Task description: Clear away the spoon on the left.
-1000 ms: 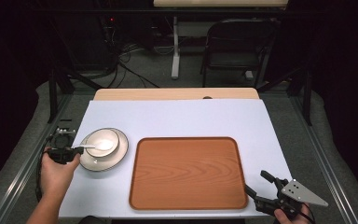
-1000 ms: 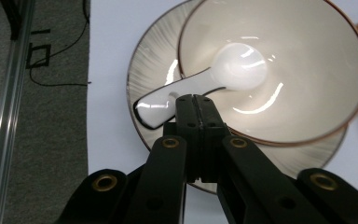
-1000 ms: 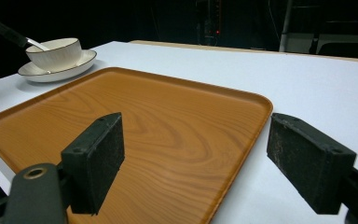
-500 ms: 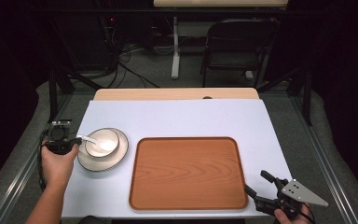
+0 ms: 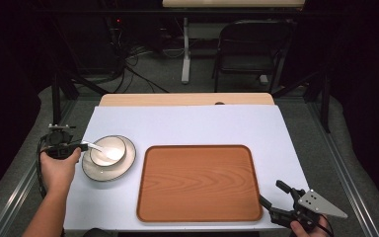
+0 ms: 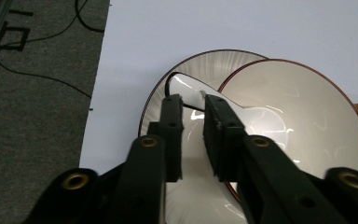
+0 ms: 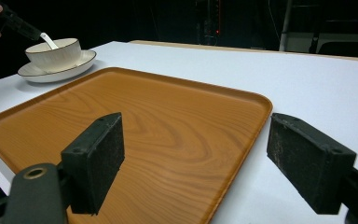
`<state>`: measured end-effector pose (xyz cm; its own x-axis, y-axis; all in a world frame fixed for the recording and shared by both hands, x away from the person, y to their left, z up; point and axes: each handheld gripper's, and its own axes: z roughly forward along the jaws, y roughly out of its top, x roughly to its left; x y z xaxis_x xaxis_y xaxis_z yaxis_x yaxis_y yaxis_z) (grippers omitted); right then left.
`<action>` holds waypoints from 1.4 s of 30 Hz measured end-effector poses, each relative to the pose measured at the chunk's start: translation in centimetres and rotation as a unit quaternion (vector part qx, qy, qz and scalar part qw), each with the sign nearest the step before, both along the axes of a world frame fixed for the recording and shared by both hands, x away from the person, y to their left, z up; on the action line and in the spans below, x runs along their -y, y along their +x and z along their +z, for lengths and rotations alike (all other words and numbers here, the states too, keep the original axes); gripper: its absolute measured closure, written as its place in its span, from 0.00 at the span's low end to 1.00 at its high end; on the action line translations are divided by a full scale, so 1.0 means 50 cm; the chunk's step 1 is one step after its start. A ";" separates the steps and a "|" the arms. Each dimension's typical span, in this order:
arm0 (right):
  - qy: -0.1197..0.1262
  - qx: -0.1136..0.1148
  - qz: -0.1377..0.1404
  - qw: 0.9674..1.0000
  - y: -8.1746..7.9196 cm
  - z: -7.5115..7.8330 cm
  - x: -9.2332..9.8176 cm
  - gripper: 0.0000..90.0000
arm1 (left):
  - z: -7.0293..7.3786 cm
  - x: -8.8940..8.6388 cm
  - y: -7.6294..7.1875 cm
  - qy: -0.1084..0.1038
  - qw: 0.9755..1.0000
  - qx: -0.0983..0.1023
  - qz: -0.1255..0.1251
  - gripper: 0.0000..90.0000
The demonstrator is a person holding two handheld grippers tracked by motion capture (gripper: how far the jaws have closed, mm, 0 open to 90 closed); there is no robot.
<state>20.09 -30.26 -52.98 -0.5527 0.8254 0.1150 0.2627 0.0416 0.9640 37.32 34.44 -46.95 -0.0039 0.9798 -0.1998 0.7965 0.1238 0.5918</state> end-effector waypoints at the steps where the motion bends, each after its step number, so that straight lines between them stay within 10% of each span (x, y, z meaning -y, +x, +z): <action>1: 0.001 -0.001 0.000 1.000 0.000 0.000 0.000 0.20 | 0.002 -0.004 -0.002 -0.011 1.000 0.001 0.007 0.76; 16: 0.000 -0.001 0.000 1.000 0.000 0.000 0.000 0.20 | -0.017 0.003 0.008 -0.051 0.998 -0.011 0.022 0.56; 42: 0.001 0.004 0.002 1.000 -0.001 0.000 0.002 0.20 | -0.056 0.036 0.052 -0.069 0.997 0.005 0.030 0.67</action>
<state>20.06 -30.38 -52.99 -0.5562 0.8235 0.1119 0.2551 0.0410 0.9660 39.91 32.63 -49.76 -0.0596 0.9407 -0.3339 0.7796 0.2528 0.5730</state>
